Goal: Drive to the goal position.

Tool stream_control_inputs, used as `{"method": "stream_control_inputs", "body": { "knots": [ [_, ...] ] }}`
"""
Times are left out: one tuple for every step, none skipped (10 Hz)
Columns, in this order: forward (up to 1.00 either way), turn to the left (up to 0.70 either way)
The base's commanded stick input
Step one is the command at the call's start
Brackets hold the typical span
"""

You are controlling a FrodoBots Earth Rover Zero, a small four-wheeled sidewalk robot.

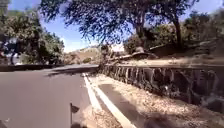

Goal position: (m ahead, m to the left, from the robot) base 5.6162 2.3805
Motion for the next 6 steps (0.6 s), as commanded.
{"method": "stream_control_inputs", "body": {
  "knots": [
    [1.0,0.0],
    [1.0,0.0],
    [1.0,0.23],
    [1.0,0.29],
    [1.0,0.36],
    [1.0,0.0]
  ]
}}
